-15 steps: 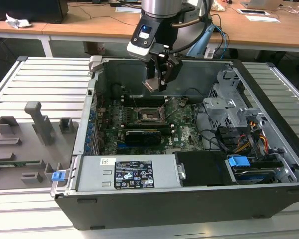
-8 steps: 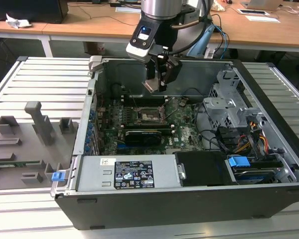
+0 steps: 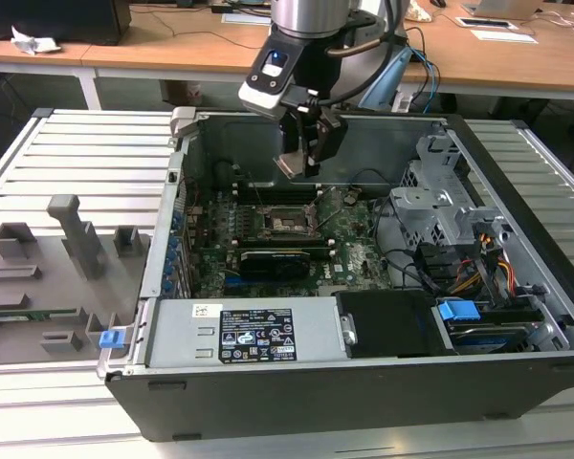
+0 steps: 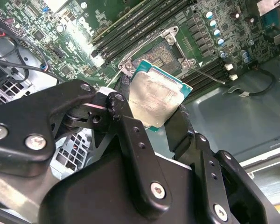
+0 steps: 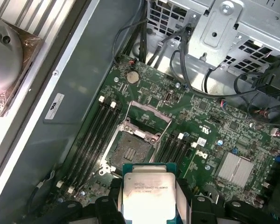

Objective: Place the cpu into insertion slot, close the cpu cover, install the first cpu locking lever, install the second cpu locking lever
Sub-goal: 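Place the cpu into insertion slot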

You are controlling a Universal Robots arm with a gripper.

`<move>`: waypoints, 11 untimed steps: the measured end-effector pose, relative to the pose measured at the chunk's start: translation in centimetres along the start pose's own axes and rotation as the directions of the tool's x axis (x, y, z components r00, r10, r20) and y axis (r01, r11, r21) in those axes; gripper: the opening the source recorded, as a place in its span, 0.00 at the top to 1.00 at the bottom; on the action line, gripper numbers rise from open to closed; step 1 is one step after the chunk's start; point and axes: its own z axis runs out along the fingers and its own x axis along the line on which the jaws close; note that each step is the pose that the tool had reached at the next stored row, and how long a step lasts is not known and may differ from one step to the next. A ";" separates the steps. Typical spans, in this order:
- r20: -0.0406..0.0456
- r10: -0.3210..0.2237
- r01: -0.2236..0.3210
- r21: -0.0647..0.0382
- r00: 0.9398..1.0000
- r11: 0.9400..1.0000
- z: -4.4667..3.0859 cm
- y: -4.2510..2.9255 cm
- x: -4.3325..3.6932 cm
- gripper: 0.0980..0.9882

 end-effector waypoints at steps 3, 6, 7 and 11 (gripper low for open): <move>0.001 0.015 -0.015 0.000 1.000 1.000 0.03 0.00 0.00 0.50; 0.002 0.032 -0.032 -0.001 1.000 1.000 0.07 0.00 0.00 0.50; 0.002 0.035 -0.035 -0.001 0.999 0.999 0.08 -0.01 0.00 0.50; 0.004 0.050 -0.050 -0.001 0.999 0.999 0.12 -0.01 0.00 0.50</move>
